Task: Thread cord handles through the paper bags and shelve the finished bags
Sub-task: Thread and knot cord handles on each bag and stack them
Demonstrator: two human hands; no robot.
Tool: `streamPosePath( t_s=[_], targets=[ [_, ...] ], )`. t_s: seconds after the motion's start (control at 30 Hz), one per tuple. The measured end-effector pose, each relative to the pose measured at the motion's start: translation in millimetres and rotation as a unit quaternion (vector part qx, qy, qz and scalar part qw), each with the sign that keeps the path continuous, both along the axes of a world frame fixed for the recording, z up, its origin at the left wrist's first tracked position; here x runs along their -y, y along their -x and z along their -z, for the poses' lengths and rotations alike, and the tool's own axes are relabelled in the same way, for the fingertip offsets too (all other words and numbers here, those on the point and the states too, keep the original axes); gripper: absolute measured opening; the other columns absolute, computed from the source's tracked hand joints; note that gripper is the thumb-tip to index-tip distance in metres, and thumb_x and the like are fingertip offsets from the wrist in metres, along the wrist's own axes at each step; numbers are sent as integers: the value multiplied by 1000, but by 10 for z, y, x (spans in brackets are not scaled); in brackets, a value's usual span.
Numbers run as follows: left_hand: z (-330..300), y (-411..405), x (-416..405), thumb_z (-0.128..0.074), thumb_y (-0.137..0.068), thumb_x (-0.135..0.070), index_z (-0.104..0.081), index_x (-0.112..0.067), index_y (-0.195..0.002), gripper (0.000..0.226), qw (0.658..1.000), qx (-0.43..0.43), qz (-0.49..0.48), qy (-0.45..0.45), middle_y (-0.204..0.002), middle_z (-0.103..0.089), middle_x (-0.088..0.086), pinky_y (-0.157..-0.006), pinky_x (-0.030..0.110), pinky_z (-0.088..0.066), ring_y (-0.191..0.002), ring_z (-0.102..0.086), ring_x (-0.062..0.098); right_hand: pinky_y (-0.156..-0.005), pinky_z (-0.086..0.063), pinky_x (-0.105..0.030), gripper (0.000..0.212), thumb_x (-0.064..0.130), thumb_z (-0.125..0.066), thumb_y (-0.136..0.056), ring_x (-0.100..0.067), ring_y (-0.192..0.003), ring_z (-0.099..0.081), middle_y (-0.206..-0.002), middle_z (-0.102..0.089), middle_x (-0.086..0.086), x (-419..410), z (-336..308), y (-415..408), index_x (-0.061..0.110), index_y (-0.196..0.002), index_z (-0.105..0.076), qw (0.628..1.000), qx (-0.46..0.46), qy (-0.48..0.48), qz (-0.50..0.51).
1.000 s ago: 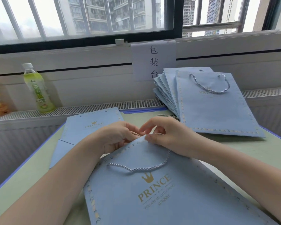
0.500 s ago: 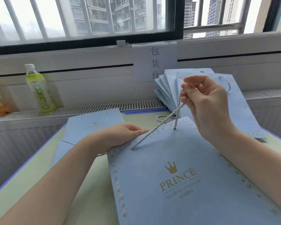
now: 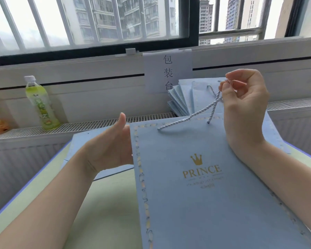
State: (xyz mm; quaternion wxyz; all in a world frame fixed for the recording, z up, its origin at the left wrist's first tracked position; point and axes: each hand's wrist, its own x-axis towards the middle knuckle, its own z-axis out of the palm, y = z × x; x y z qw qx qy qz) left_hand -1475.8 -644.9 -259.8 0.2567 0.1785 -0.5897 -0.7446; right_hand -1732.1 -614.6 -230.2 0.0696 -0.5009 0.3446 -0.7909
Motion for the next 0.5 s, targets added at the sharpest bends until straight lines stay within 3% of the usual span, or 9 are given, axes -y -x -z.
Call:
streamPosePath(
  t_s=[0.1,0.17,0.23,0.33,0.43,0.5],
  targets=[
    [52,63,28,-76,-74,-18,-60,-3,-122,53,993,30,-100,58,-109,-67,16,-73,36,-58,-87,-69,26,-75,-46,-16,30,-3,-50,-90,-7,-83,-59,-89,-58,2,20,-4,15,27,-87,-51,1000,9,-6,-2],
    [56,137,34,-68,-72,-10,-62,1,-116,45,979,34,-181,83,-98,-69,16,-65,31,-58,-75,-69,23,-73,-45,-14,29,-3,-51,-90,-9,-82,-59,-90,-58,-1,11,5,-3,26,-86,-52,1000,-2,-12,-9],
    [40,173,46,-61,-78,-11,-62,3,-110,35,960,7,-273,65,-87,-71,14,-59,29,-58,-68,-69,22,-70,-45,-14,28,-3,-51,-90,-10,-77,-58,-88,-58,-1,-7,10,-19,25,-86,-52,999,-21,-22,-32],
    [28,92,69,-47,-92,-32,-66,-6,-104,34,923,-42,-382,-20,-87,-72,10,-61,30,-57,-71,-69,24,-68,-49,-17,24,-6,-49,-91,-4,-69,-61,-83,-56,2,-32,17,-46,18,-88,-51,993,-46,-39,-106],
    [46,8,92,-44,-95,-36,-67,-13,-97,33,894,-90,-437,-35,-81,-72,4,-59,28,-57,-68,-69,20,-73,-47,-12,14,4,-53,-93,2,-81,-59,-95,-57,6,-29,51,-103,18,-97,-51,986,-101,-100,-87],
    [51,-8,110,-44,-96,-34,-67,-15,-94,30,870,-121,-477,-37,-79,-72,1,-56,26,-57,-66,-69,17,-69,-47,-10,13,20,-52,-96,-2,-87,-60,-102,-60,6,-49,26,-120,15,-107,-54,967,-117,-192,-121]
  ],
)
